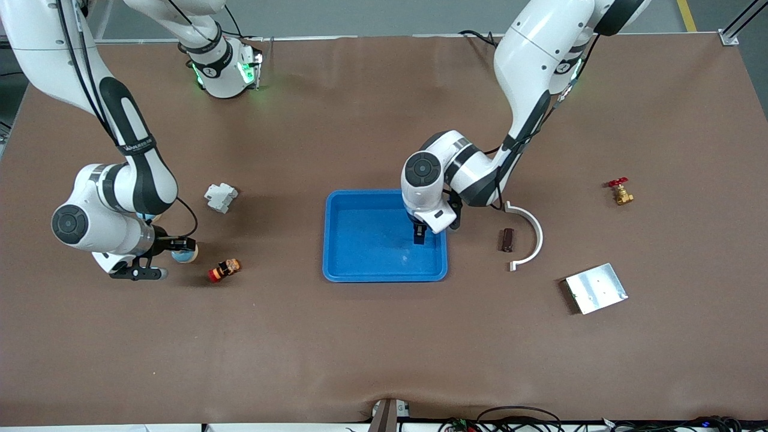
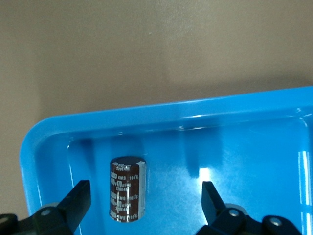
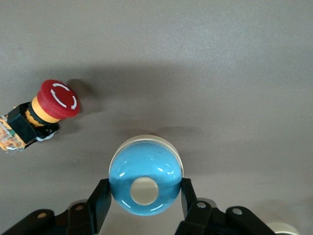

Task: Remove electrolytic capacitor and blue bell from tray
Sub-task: 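Set the bell beside the other bell and withdraw the right gripper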

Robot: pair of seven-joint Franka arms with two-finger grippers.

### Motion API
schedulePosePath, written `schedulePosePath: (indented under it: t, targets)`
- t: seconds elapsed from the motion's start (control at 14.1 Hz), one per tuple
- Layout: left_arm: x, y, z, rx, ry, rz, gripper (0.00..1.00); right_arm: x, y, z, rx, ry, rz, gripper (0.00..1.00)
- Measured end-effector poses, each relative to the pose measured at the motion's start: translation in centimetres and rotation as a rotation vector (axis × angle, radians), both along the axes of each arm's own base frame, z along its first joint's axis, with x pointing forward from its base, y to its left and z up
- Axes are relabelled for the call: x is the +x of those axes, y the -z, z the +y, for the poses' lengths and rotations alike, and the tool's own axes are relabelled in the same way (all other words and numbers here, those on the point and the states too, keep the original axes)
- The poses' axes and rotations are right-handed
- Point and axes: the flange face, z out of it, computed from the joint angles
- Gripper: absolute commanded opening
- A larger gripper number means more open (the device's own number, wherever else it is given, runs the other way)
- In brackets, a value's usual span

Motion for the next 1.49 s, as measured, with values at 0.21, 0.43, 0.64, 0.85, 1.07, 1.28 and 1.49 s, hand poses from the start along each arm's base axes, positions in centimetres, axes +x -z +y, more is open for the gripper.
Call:
schedulePosePath:
  t: [0.21,0.43,0.64,0.85,1.07,1.28,1.49]
  targets:
    - [0.1,-0.1,0.0,0.027,0.042,-0.032,1.00,0.0,0.1,0.8,-0.007,0.040,0.003,1.00]
    - [0.1,-0.1,0.0,0.042,0.065,-0.049,1.00,0.0,0.1,1.5,-0.011,0.055,0.005,1.00]
    - [0.0,-0.1,-0.1,0.043,0.068,-0.049,1.00,1.5,-2.7,1.4,-0.009,0.059,0.036,1.00]
    - [-0.1,0.0,-0.2,0.042,0.071,-0.049,1.00,4.0,-9.6,1.9,-0.008,0.054,0.048,1.00]
    - [-0.2,0.3,-0.4,0.040,0.050,-0.050,1.00,4.5,-15.6,3.4,-0.014,0.067,-0.006,1.00]
    - [-0.3,0.8,-0.4,0.039,0.034,-0.048,1.00,3.3,-21.8,3.6,-0.021,0.132,-0.056,1.00]
    - [-0.5,0.9,-0.6,0.039,0.022,-0.049,0.82,1.7,-28.7,3.6,-0.017,0.144,-0.132,1.00]
